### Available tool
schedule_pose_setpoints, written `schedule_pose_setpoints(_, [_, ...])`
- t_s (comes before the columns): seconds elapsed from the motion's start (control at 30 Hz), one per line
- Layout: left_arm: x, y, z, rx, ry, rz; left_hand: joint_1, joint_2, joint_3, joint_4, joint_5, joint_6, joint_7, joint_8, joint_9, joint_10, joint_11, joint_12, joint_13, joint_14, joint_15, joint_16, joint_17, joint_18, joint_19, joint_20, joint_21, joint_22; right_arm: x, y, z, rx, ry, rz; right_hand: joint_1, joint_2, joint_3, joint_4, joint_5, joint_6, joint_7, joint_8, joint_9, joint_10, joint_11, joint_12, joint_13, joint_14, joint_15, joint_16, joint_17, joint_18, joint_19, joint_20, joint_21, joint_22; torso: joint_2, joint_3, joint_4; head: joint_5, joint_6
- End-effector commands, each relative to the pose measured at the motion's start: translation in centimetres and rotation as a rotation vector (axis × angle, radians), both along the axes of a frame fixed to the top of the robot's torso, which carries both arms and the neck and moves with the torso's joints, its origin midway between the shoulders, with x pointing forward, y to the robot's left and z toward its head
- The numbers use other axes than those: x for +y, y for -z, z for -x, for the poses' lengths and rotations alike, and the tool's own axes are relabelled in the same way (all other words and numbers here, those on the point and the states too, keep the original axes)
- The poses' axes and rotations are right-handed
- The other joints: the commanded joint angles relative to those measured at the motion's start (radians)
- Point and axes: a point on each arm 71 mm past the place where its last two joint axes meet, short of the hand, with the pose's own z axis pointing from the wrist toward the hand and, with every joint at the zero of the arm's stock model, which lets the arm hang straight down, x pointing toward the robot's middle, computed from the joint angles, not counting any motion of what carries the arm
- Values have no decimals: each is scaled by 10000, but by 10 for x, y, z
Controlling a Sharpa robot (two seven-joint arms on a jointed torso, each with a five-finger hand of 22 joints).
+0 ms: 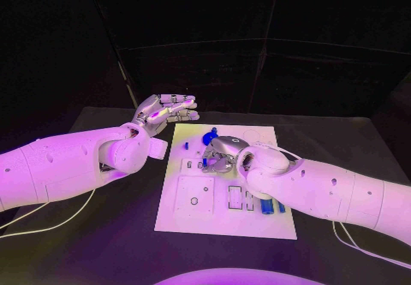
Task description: Assemble the parts on the task board
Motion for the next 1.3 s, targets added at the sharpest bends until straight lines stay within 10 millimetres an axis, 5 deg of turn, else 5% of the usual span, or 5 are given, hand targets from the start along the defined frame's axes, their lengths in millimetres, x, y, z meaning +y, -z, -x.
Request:
schedule_pose_setpoints(0.03, [-2,-1,0,-67,115,36,-74,47,-63,-20,37,-55,113,-49,-13,3,67,-33,-13,5,67,-39,1,101,27,40,-34,-11,-1,-3,0,-316,253,-377,-33,-64,-83,5,44,-66,-23,-4,-15,-31,43,-36,-3,867,73,-39,1808,-34,-8,95,-64,-9,0,7,2,8,7])
schedule_pose_setpoints(0.87, [8,5,-3,106,650,-1574,-755,49,-599,332,55,971,-535,237,66,1627,-703,429,131,3261,-909,1747,1066,119,2311,-903,1256,579,-42,-41,36,-328,-1187,-3691,394,61,-410,157,479,-122,-12,156,44,-168,58,-139,-126,789,97,-197,1502,29,-199,137,-229,-335,-24,-6,-17,42,122])
schedule_pose_setpoints(1.07, [14,11,-5,988,1465,-3817,-1471,12,-1126,816,60,1617,-1196,443,242,3660,-1510,1676,958,4803,-1788,11497,11066,-128,5272,-1851,5081,3690,-83,-62,31,895,-539,-4326,540,191,-434,136,618,10,-51,262,70,-180,21,-156,-142,765,67,-251,1412,45,-253,113,-285,-426,-65,15,-71,52,136])
schedule_pose_setpoints(1.2, [16,14,-8,2026,2252,-5433,-1444,200,-1152,830,69,1601,-1279,545,459,3531,-1547,2723,2009,4751,-1931,13056,13115,-772,5838,-2034,8848,8180,-112,-73,21,1511,372,-5031,634,248,-442,104,779,37,-63,297,71,-180,4,-159,-145,765,48,-257,1408,49,-260,95,-302,-450,-135,28,-76,33,145])
schedule_pose_setpoints(1.3, [15,14,-10,2510,3063,-7270,-1395,283,-1175,790,44,1442,-1243,591,619,2972,-1553,3417,2815,4623,-1842,13078,13098,-523,5375,-2075,7934,6759,-136,-81,10,1742,1087,-5458,659,257,-458,92,851,40,-67,307,70,-187,0,-168,-155,748,44,-297,1332,64,-303,88,-339,-533,-183,45,-112,48,127])
